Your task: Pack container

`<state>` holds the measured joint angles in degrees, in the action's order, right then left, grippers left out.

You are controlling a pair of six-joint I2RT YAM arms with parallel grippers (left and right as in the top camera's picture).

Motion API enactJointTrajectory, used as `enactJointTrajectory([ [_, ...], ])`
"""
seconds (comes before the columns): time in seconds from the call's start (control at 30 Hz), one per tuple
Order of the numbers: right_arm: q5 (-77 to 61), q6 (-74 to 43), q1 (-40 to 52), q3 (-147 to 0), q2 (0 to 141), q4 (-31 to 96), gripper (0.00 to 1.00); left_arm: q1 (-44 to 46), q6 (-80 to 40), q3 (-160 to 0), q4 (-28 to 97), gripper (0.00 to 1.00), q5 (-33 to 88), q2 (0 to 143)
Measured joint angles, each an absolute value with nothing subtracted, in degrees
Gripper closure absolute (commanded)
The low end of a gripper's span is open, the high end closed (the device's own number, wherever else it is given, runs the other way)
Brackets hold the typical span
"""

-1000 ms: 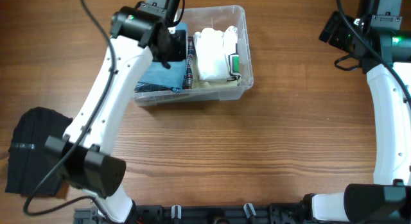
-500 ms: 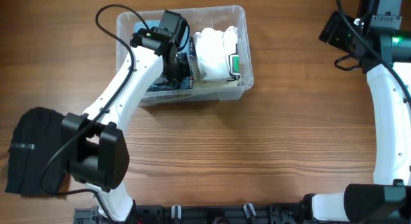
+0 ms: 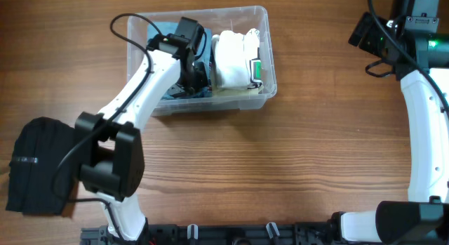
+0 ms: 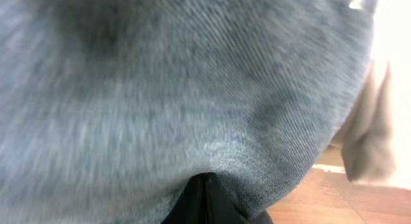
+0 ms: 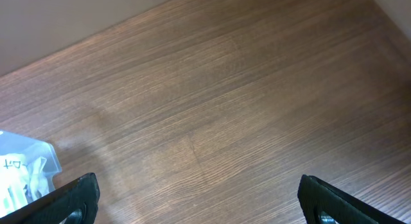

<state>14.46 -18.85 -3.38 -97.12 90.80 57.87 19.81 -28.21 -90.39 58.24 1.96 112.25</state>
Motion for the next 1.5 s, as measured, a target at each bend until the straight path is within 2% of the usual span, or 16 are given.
enactJointTrajectory([
  [0.27, 14.5, -18.9, -3.4, -97.1, 90.8, 57.9, 0.0, 13.2, -27.9, -90.3, 60.9, 0.82, -5.3, 105.8],
  [0.3, 14.5, -18.9, -3.4, -97.1, 90.8, 57.9, 0.0, 12.6, -27.9, -90.3, 60.9, 0.7, -5.4, 105.6],
  [0.33, 14.5, -18.9, -3.4, -97.1, 90.8, 57.9, 0.0, 12.4, -27.8, -90.2, 60.9, 0.52, -5.6, 105.2],
  [0.37, 14.5, -18.9, -3.4, -97.1, 90.8, 57.8, 0.0, 12.3, -27.1, -90.1, 60.9, 0.4, -5.9, 104.2],
  [0.47, 14.5, -18.9, -3.4, -97.1, 90.8, 57.8, 0.0, 12.3, -24.8, -90.0, 62.3, 0.3, -6.7, 97.2],
  [0.67, 14.5, -18.9, -3.4, -97.1, 90.8, 57.9, 0.0, 12.2, -22.5, -90.2, 77.8, 0.22, -13.0, 79.6],
  [0.8, 14.5, -18.9, -3.4, -97.1, 90.8, 57.9, 0.0, 12.2, -25.5, -90.2, 89.1, 0.22, -16.9, 78.6],
  [1.0, 14.5, -18.9, -3.4, -97.1, 90.8, 57.8, 0.0, 9.3, -29.5, -86.9, 93.0, 0.21, -19.2, 78.5],
  [1.13, 14.5, -18.9, -3.4, -97.1, 90.8, 57.8, 0.0, 1.2, -30.4, -76.0, 87.9, 0.21, -19.8, 78.6],
  [1.2, 14.5, -18.9, -3.4, -97.1, 90.8, 57.9, 0.0, -3.4, -30.9, -71.1, 84.4, 0.14, -18.9, 78.7],
  [1.27, 14.5, -18.9, -3.4, -97.1, 90.8, 57.8, 0.0, -7.6, -31.3, -68.3, 77.3, 0.12, -18.6, 78.3],
  [1.43, 14.5, -18.9, -3.4, -97.1, 90.8, 57.9, 0.0, -16.7, -32.5, -61.0, 64.1, 0.18, -13.2, 78.1],
  [1.5, 14.5, -18.9, -3.4, -97.1, 90.8, 57.8, 0.0, -22.7, -32.9, -56.4, 59.7, 0.17, -9.6, 78.1],
])
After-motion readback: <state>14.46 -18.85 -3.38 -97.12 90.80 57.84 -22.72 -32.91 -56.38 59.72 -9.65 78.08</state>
